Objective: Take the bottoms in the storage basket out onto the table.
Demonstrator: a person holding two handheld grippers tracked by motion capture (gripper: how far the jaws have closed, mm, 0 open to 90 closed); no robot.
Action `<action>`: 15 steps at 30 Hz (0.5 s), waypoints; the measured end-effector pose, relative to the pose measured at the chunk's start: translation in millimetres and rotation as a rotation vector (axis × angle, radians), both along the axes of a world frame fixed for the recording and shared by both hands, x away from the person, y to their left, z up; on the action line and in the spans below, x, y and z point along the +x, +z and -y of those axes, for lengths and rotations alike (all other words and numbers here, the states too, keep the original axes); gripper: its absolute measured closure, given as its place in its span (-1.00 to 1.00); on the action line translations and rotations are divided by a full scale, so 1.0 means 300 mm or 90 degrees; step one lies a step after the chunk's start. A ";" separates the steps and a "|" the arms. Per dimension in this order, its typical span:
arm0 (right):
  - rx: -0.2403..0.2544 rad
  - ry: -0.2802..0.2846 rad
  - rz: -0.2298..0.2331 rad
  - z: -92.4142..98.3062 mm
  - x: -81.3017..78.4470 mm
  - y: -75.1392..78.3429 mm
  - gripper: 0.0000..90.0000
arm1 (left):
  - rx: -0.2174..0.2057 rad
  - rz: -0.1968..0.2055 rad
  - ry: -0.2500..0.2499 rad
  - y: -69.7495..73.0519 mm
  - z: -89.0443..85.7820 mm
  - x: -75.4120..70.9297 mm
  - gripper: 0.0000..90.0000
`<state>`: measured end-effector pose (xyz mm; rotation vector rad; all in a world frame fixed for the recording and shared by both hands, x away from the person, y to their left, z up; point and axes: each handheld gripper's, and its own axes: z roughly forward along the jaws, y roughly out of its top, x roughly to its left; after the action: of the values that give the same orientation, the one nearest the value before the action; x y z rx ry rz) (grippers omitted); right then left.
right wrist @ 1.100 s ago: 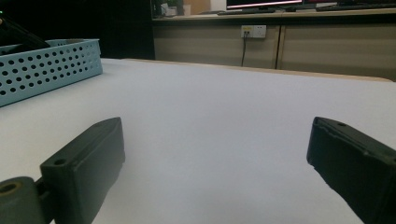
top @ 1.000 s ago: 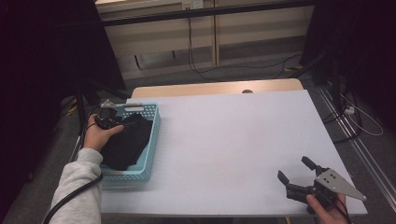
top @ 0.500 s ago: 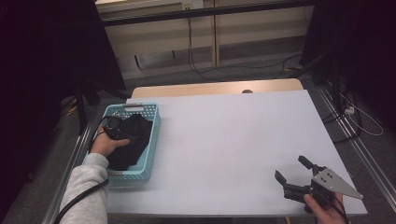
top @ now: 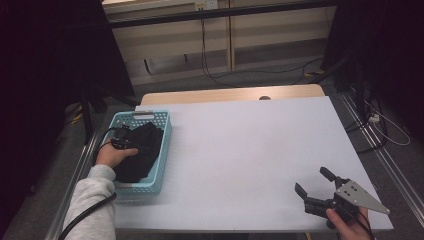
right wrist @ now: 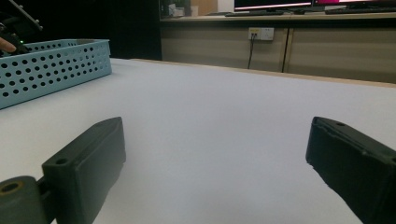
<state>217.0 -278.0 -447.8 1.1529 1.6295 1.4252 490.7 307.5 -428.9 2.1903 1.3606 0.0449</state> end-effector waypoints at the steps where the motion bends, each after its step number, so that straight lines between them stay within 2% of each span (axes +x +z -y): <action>1: 0.001 0.001 0.001 0.000 0.000 0.000 -0.90 | -0.005 -0.008 0.005 0.000 0.002 -0.002 0.49; 4: 0.004 0.001 0.003 -0.002 0.000 0.001 -0.90 | -0.004 -0.018 -0.001 0.003 0.008 -0.006 0.59; 11: 0.002 0.005 0.002 -0.005 0.002 0.002 -0.90 | 0.023 -0.015 -0.017 0.031 0.034 -0.008 0.66; 14: 0.004 0.005 0.003 -0.007 0.002 0.003 -0.90 | 0.011 -0.015 -0.015 0.047 0.035 -0.008 0.67; 15: 0.004 0.006 0.003 -0.006 0.003 0.002 -0.90 | 0.007 -0.008 -0.014 0.070 0.034 -0.007 0.67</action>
<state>217.8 -276.1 -447.1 1.1465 1.6304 1.4386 488.5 297.2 -407.9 2.2174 1.3460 0.0298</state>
